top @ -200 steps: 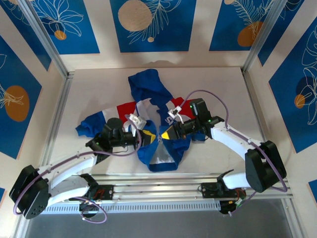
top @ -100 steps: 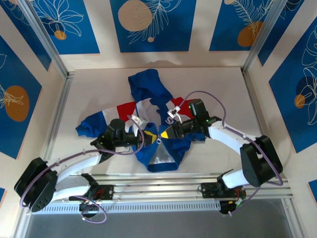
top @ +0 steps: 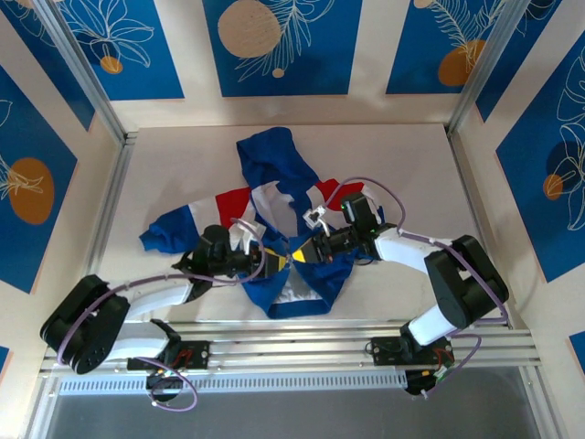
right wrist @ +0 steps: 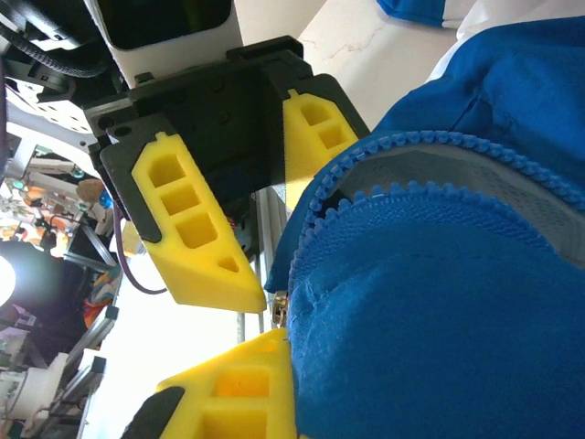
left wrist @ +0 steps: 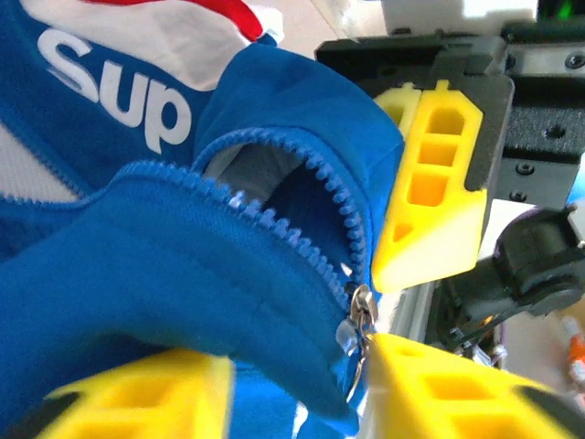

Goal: Zip up the jacket

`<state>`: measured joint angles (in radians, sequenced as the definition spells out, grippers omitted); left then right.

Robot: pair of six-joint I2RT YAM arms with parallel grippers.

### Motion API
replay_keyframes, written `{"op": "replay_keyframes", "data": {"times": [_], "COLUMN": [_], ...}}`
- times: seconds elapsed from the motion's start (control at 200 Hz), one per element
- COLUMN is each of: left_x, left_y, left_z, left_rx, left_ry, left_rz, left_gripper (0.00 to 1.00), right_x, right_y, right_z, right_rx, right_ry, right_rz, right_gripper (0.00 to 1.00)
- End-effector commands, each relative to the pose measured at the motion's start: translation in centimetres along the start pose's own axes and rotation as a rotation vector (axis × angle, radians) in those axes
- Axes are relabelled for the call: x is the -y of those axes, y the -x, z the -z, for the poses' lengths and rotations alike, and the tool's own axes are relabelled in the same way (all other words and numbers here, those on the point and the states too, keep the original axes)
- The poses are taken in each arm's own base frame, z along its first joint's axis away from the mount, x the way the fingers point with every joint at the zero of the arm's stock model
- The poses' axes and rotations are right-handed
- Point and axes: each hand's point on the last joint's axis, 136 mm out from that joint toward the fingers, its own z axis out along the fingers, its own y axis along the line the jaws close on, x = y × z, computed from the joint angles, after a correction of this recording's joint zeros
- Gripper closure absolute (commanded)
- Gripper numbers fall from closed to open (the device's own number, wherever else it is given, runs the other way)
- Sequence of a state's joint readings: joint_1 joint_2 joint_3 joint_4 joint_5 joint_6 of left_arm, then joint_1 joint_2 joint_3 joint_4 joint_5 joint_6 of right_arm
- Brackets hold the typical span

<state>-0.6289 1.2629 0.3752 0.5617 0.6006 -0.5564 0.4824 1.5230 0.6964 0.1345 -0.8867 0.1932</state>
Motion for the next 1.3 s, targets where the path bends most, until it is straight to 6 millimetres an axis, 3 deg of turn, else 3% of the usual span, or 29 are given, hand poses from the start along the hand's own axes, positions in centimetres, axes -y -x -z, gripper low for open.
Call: {"op": "replay_keyframes", "data": {"times": [0.0, 0.155, 0.33, 0.575, 0.98, 1.14, 1.296], "left_x": [0.7, 0.7, 0.8, 1.2, 1.9, 2.2, 2.4], "left_y": [1.2, 2.0, 1.9, 0.7, 1.0, 1.1, 0.7], "left_z": [1.3, 3.2, 4.6, 3.4, 1.1, 0.2, -0.4], "left_rx": [0.073, 0.154, 0.232, 0.241, 0.286, 0.289, 0.272], "left_ry": [-0.002, 0.069, 0.088, 0.072, 0.014, -0.036, -0.069], "left_rz": [0.003, 0.068, 0.185, 0.276, 0.310, 0.322, 0.334], "left_gripper": [0.43, 0.34, 0.40, 0.40, 0.42, 0.51, 0.70], "right_x": [0.4, 0.2, 0.0, -0.4, -1.0, -1.1, -0.9], "right_y": [-0.5, -0.3, 0.1, 0.4, 0.7, 0.6, 0.8], "right_z": [-0.2, -0.2, -0.2, -0.5, -0.5, -0.5, -0.4], "right_rx": [0.004, 0.002, 0.003, 0.005, 0.002, 0.004, 0.009], "right_ry": [0.001, 0.023, 0.033, 0.051, 0.061, 0.056, 0.043], "right_rz": [0.035, 0.037, 0.043, 0.037, 0.024, 0.022, 0.020], "right_gripper": [1.00, 1.00, 1.00, 1.00, 1.00, 1.00, 1.00]}}
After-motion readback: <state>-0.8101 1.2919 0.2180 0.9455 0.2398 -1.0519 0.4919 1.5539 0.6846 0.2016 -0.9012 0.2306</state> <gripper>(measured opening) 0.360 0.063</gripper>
